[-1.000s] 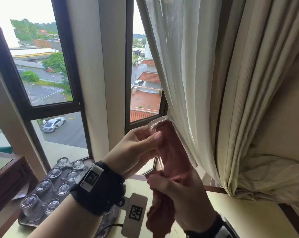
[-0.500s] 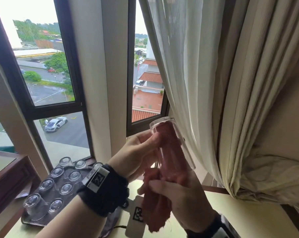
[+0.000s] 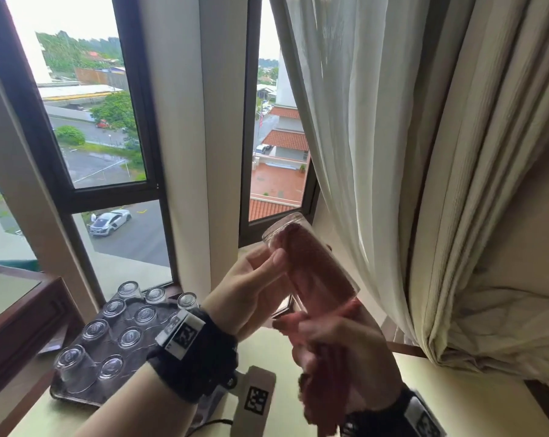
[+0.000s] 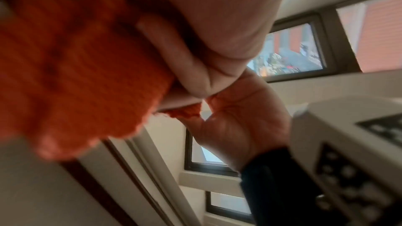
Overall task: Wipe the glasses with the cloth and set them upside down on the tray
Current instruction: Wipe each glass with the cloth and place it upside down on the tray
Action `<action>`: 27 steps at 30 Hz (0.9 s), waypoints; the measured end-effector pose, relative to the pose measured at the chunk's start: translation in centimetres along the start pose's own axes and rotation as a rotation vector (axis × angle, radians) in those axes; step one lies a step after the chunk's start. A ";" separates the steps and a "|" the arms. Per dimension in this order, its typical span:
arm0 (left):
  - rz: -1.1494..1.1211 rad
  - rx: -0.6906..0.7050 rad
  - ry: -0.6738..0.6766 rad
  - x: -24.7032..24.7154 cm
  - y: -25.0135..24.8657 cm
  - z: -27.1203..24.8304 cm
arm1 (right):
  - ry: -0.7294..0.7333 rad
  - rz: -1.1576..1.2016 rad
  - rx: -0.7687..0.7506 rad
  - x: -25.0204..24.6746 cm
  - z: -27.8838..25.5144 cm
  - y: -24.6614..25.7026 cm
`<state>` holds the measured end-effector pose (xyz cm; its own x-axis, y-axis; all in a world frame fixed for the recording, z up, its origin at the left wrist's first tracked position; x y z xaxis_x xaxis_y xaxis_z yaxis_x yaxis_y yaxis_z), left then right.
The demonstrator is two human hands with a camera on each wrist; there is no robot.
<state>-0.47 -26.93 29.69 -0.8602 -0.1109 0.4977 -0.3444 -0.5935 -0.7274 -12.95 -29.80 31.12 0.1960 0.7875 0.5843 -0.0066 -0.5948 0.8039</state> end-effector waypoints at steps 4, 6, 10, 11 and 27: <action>0.139 -0.048 -0.005 -1.3 -1.5 -0.2 | 0.054 0.140 -0.043 -0.1 0.9 0.8; 0.251 -0.123 0.033 -2.1 -2.0 -0.7 | -0.270 -0.057 -0.113 -0.9 0.7 1.3; 0.350 -0.158 -0.033 -4.4 -3.5 -2.3 | -0.609 -0.536 -0.306 -1.3 0.2 1.8; 0.335 -0.159 -0.059 -4.5 -4.0 -2.7 | -0.630 -0.675 -0.394 -1.1 0.2 1.8; 0.132 0.007 -0.081 -7.0 -7.4 -5.4 | -0.227 -0.835 -0.303 3.8 5.2 -5.7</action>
<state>6.04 -17.45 29.00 -0.8649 -0.2520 0.4342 -0.2270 -0.5751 -0.7860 -7.09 -24.27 28.13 0.4408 0.8727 -0.2101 -0.0269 0.2468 0.9687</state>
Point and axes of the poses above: each hand's wrist, its own z-axis towards the middle knuckle, its own x-axis out of the palm, y = z × x, the point moved 5 cm from there along z, towards the middle knuckle, and after that the axes turned 14 degrees about x, right-handed, at the moved point
